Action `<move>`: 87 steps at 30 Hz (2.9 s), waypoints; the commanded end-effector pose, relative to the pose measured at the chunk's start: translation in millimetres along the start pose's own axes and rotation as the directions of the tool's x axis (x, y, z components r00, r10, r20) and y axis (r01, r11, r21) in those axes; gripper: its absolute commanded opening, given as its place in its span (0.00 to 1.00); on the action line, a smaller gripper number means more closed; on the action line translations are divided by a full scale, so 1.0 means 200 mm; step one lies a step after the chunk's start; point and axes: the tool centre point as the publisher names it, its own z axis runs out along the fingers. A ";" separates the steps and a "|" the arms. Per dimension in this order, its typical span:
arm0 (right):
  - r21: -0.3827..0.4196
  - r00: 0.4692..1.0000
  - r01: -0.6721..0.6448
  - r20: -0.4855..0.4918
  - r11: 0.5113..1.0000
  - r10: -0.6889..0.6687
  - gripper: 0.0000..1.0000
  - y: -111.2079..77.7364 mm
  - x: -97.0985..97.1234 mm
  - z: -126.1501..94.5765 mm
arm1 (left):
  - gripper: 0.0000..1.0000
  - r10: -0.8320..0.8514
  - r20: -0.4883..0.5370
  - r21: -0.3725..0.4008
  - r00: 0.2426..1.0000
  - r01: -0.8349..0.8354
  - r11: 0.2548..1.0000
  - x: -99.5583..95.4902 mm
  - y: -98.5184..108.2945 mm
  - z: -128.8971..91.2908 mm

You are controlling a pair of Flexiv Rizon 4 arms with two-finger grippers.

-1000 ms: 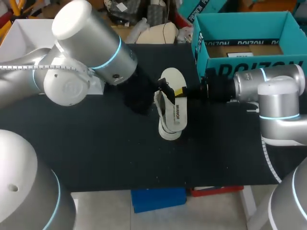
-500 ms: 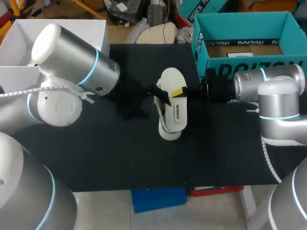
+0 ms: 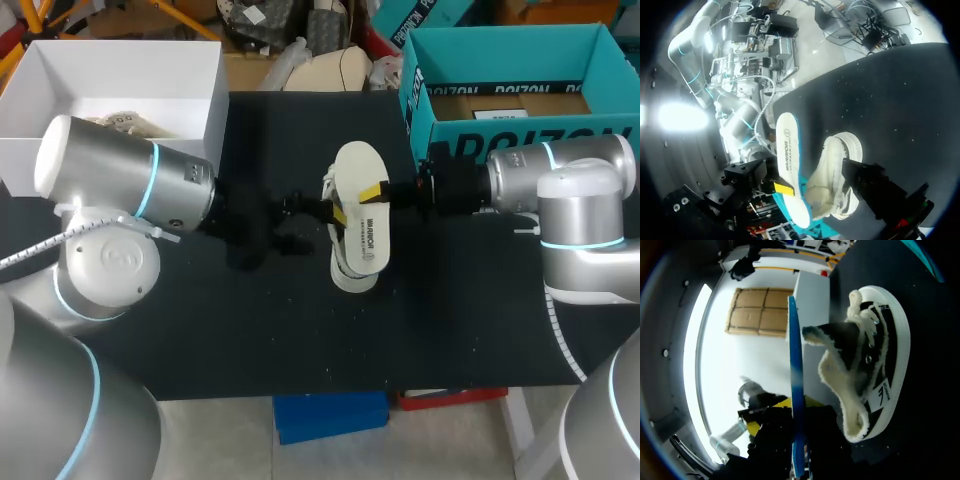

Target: Take the shoe out of the shoebox, open the shoe tongue, remove and reinsert the insole, then place the shoe into the shoebox

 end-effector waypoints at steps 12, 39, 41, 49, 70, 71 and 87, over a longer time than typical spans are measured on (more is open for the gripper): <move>-0.002 1.000 -0.001 0.001 1.000 0.001 0.00 0.00 0.00 0.00 | 1.00 -0.168 0.417 -0.098 0.893 0.228 0.969 0.08 0.07 0.11; -0.002 1.000 -0.001 0.001 1.000 0.001 0.00 0.00 0.00 0.00 | 0.18 -0.101 0.512 -0.141 0.853 0.200 0.970 -0.06 0.20 0.34; -0.002 1.000 -0.001 0.001 1.000 0.001 0.00 0.00 0.00 0.00 | 0.14 -0.098 0.520 -0.142 0.849 0.198 0.970 -0.07 0.21 0.34; -0.002 1.000 -0.001 0.001 1.000 0.001 0.00 0.00 0.00 0.00 | 0.03 -0.086 0.558 -0.153 0.825 0.204 0.967 -0.08 0.24 0.32; -0.151 0.967 0.010 0.254 0.989 0.029 1.00 -0.07 0.00 -0.26 | 0.00 -0.135 0.255 -0.072 0.958 0.158 0.985 0.01 0.15 0.20; -0.157 0.960 0.012 0.278 0.988 0.032 1.00 -0.09 0.00 -0.28 | 0.00 -0.129 0.222 -0.078 0.966 0.150 0.986 0.02 0.14 0.19; -0.196 0.901 0.076 0.434 0.978 0.017 1.00 -0.20 0.04 -0.40 | 0.00 -0.168 -0.062 0.059 0.984 0.171 0.983 0.18 -0.02 0.12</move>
